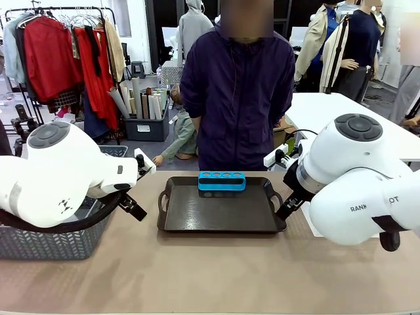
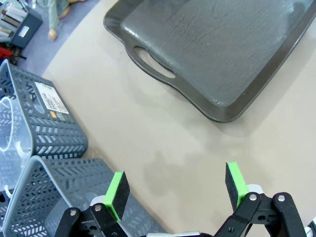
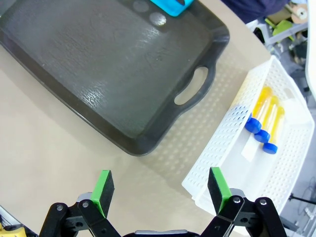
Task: Prepare the laboratory tools.
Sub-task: Pick up one Large Measuring Cup and place it on the Handle tray.
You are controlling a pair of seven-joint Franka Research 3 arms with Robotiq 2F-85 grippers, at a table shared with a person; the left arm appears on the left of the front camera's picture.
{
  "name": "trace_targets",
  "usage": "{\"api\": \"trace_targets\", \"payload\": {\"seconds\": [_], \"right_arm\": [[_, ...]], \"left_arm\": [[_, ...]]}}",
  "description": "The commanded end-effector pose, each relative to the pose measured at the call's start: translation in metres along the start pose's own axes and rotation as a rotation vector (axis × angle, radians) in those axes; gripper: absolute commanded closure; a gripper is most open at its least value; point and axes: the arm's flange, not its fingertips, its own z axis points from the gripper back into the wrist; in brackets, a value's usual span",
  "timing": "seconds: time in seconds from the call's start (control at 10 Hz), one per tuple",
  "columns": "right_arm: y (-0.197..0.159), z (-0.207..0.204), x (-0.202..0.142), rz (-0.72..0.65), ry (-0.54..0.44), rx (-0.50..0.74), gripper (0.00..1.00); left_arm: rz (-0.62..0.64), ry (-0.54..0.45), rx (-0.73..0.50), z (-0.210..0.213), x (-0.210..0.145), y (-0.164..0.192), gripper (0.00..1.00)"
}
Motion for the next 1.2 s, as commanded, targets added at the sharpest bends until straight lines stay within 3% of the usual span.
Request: {"api": "trace_targets", "payload": {"seconds": [0.0, 0.2, 0.6, 0.8, 1.1], "right_arm": [[-0.002, -0.001, 0.001, 0.010, -0.018, 0.001, 0.00], [0.000, 0.000, 0.000, 0.000, 0.000, 0.000, 0.00], [0.004, 0.007, 0.014, -0.012, -0.034, 0.158, 0.00], [0.001, 0.015, 0.025, -0.018, -0.055, 0.242, 0.00], [-0.022, 0.042, 0.047, -0.018, -0.101, 0.259, 0.00]], "left_arm": [[0.009, -0.005, -0.002, 0.002, 0.001, 0.001, 0.00], [0.000, 0.000, 0.000, 0.000, 0.000, 0.000, 0.00], [-0.058, 0.011, -0.163, 0.020, 0.009, 0.000, 0.00], [-0.074, -0.028, -0.256, 0.033, 0.021, 0.006, 0.00], [-0.142, -0.103, -0.360, 0.062, 0.045, 0.024, 0.00]]}}
